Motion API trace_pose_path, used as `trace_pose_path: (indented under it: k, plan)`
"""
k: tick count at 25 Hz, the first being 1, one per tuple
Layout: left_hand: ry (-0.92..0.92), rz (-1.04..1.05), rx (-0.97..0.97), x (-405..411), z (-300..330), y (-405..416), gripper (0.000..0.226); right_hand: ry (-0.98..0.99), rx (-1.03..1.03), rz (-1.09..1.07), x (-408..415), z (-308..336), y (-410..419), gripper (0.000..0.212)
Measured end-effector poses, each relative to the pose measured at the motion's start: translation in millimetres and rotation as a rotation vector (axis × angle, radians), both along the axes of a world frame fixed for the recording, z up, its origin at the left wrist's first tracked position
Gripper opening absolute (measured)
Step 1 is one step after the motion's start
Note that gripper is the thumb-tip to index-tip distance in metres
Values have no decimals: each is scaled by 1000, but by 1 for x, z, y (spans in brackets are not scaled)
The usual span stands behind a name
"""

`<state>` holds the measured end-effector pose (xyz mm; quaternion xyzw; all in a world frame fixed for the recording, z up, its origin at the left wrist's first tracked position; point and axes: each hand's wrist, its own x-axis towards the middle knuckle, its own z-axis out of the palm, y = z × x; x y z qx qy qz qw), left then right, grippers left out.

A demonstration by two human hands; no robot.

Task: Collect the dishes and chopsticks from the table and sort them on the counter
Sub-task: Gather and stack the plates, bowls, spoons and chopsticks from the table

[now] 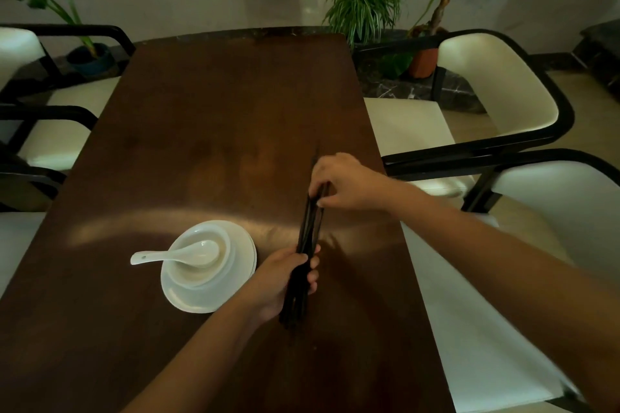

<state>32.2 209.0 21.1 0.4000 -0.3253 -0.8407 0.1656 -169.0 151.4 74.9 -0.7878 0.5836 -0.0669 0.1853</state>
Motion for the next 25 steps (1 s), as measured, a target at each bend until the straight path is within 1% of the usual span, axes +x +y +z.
trace_pose_path:
  k: [1, 2, 3, 4, 5, 6, 7, 8, 10, 11, 12, 14, 16, 18, 19, 21, 23, 25]
  plan:
    - [51, 32, 32, 3, 1, -3, 23, -120, -168, -213, 5, -12, 11, 30]
    - [88, 55, 47, 5, 2, -5, 23, -291, -179, -456, 10, -22, 23, 39]
    - [105, 62, 47, 7, 2, -7, 24, -559, 4, -660, 18, -31, 35, 47]
    - [108, 54, 41, 9, 2, -8, 23, -897, 293, -747, 28, -38, 44, 51]
    - [103, 25, 31, 10, 3, -9, 23, -1172, 552, -751, 37, -44, 51, 50]
    - [96, -19, 20, 10, 4, -9, 22, -1326, 665, -729, 42, -48, 54, 46]
    - [95, -72, 9, 10, 5, -9, 23, -1399, 679, -702, 45, -48, 54, 39]
    - [103, -121, 5, 10, 6, -9, 24, -1421, 636, -671, 46, -45, 52, 30]
    - [149, -170, 25, 10, 6, -9, 24, -1373, 518, -659, 50, -39, 48, 14]
    - [172, -170, 39, 9, 5, -9, 24, -1320, 480, -658, 52, -36, 48, 12]
    - [181, -156, 51, 9, 3, -9, 24, -1257, 439, -657, 53, -33, 49, 17]
    - [195, -102, 100, 12, -5, -7, 34, -1189, 337, -693, 53, -24, 51, 20]
    - [247, -5, 201, 16, -14, 1, 51, -1189, 181, -730, 49, -9, 50, 16]
    - [313, 168, 310, 19, -23, 12, 63, -1210, 11, -728, 46, 10, 50, 14]
    - [369, 276, 359, 18, -26, 17, 64, -1195, -72, -704, 47, 19, 51, 14]
    - [503, 477, 437, 12, -24, 22, 60, -1094, -208, -638, 57, 33, 54, 15]
    - [588, 582, 478, 4, -16, 20, 56, -970, -276, -595, 69, 41, 59, 21]
    - [590, 629, 486, 0, -8, 15, 52, -871, -296, -569, 76, 44, 63, 26]
